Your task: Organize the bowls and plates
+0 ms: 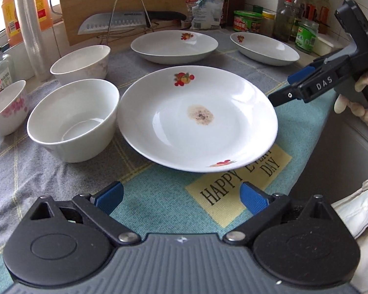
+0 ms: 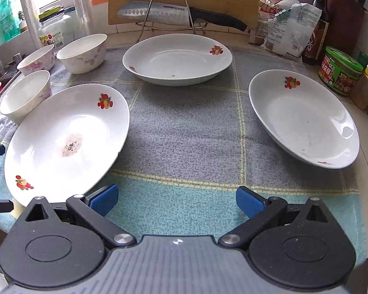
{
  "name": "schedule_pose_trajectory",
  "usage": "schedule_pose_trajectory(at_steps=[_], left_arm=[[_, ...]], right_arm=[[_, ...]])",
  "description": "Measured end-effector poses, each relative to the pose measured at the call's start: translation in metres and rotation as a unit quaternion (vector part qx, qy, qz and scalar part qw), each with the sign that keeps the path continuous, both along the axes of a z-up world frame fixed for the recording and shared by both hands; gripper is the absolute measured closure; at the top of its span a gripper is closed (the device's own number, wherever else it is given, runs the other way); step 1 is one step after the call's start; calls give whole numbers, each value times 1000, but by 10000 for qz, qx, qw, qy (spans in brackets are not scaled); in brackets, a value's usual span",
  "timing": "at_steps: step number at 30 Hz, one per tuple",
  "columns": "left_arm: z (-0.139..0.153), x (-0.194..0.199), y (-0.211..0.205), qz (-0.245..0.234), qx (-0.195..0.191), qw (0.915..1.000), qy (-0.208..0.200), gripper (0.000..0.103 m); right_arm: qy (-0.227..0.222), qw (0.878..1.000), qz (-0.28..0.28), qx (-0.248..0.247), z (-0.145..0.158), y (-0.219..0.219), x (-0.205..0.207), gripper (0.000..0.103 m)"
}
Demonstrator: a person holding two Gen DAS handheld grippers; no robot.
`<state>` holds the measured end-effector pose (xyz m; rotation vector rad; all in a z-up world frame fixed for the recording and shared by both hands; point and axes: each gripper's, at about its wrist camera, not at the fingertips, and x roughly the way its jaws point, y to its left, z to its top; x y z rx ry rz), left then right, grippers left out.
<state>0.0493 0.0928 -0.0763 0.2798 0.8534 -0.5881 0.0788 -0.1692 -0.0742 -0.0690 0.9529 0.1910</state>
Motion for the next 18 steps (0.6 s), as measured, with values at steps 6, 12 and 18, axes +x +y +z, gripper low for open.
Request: schedule_pose_trajectory(at_steps=[6, 12, 18], left_arm=[[-7, 13, -1, -421, -180, 9989, 8, 2], [-10, 23, -7, -720, -178, 9971, -164, 1], [-12, 26, -10, -863, -195, 9957, -283, 0]], right_arm=[[-144, 9995, -281, -51, 13, 7, -1, 0], [-122, 9991, -405, 23, 18, 13, -2, 0], [-23, 9999, 88, 60, 19, 32, 2, 0]])
